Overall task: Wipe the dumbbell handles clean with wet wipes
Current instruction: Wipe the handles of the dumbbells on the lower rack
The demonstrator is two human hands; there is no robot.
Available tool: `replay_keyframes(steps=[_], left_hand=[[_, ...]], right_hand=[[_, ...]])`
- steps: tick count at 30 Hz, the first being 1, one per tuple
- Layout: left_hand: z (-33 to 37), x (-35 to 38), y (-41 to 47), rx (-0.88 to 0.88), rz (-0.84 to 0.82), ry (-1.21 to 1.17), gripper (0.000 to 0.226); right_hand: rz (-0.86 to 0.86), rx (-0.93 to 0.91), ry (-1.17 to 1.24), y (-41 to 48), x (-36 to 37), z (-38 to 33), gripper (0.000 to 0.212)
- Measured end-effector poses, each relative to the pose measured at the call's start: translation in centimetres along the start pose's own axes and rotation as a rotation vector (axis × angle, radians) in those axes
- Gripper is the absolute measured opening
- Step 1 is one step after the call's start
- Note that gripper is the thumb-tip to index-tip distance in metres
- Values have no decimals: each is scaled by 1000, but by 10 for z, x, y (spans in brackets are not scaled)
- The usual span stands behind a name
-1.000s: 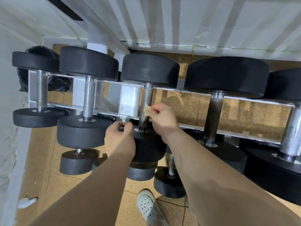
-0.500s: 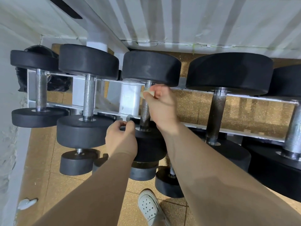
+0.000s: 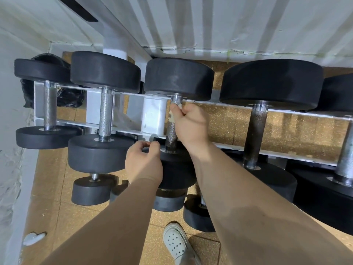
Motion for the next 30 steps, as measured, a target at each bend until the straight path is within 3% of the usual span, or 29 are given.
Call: replay_keyframes(steps=[2,7,13,19,25,27,30], left_hand=[[1,0,0,-4,-7,3,28],[0,-1,0,-12,-15,11,21],[-2,-1,-1,-20,-1,17,27],[-1,-1,-1,-34,-10,11,31],[-2,-2,0,-44,-18,12,33],[-2,-1,1,-45,-27,16,30],[-3,-1,3,-46,-33,31,17]], right_hand=[[-5,-65,26,-9,0,4,40],[-278,-170,-161,-22,-13,19,26],[-79,-61,270,-2,-7,1,13],[-214,-214,114,-27,-12,15,12],[66,-285,33,-2,0,-9,15],[-30,-416,-108,-12,-6,-4,20],[-370,-473,-322,-27,-15,9,25]])
Point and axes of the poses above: each hand's wrist, its own y-axis towards the middle knuckle, its own x-axis out of the palm, z = x × y, the point moved 2 cm from there along y, towards the middle knuckle, and after that the axes turned 1 degree about -y, right-handed, at the moved point
